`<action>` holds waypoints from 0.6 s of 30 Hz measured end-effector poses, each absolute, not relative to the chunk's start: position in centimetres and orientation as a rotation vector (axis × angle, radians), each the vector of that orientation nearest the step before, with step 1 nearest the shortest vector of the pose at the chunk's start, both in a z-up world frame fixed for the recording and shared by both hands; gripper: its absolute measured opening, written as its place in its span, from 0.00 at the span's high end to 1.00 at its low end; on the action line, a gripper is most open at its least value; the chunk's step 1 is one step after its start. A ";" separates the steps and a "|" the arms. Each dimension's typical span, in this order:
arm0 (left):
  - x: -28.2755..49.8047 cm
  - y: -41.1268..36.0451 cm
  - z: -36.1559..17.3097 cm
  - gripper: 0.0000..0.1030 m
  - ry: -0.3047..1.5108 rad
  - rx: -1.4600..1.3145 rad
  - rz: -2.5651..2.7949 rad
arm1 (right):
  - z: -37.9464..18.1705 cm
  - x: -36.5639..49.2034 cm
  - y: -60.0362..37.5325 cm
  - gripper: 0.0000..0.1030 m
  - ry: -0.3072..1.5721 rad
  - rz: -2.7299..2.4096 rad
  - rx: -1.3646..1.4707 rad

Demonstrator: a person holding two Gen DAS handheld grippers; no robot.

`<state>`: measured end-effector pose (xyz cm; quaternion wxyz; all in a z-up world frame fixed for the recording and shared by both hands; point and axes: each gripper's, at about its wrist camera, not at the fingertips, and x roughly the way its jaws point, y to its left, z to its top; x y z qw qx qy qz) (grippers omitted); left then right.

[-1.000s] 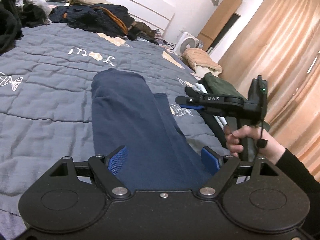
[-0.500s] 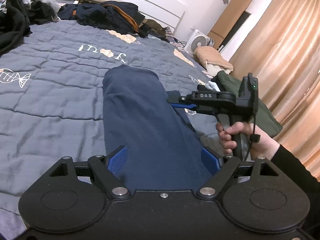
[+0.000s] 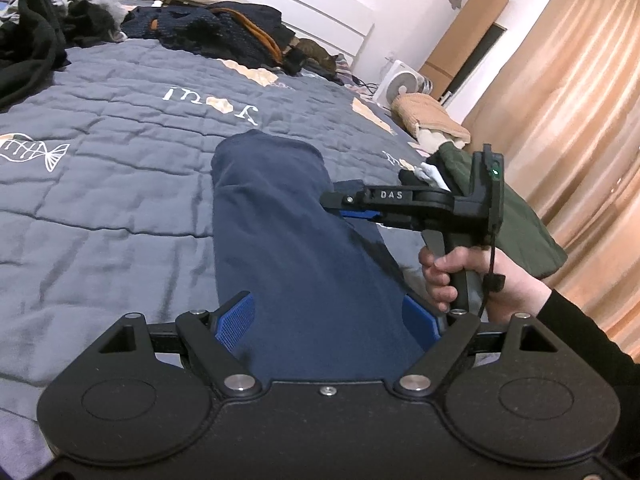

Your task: Fold clothes

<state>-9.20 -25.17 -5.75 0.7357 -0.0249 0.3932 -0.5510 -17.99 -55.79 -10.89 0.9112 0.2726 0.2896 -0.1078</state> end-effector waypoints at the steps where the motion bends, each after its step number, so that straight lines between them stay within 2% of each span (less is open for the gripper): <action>1: -9.1 -25.1 -5.7 0.23 0.862 -0.059 -1.205 | -10.8 -17.9 -55.6 0.93 0.596 -0.215 0.549; 12: -6.3 -24.3 -5.4 0.23 0.863 -0.154 -1.093 | -7.3 -18.2 -51.1 0.95 0.549 -0.037 0.298; 13: -6.0 -24.4 -5.3 0.23 0.862 -0.158 -1.092 | -7.2 -18.4 -51.6 0.92 0.544 -0.047 0.321; 17: -5.4 -25.3 -4.9 0.22 0.847 -0.128 -1.093 | -7.0 -19.3 -53.9 0.89 0.518 -0.139 0.388; 18: -5.3 -25.6 -4.9 0.22 0.846 -0.119 -1.095 | -7.1 -19.6 -54.6 0.84 0.511 -0.170 0.405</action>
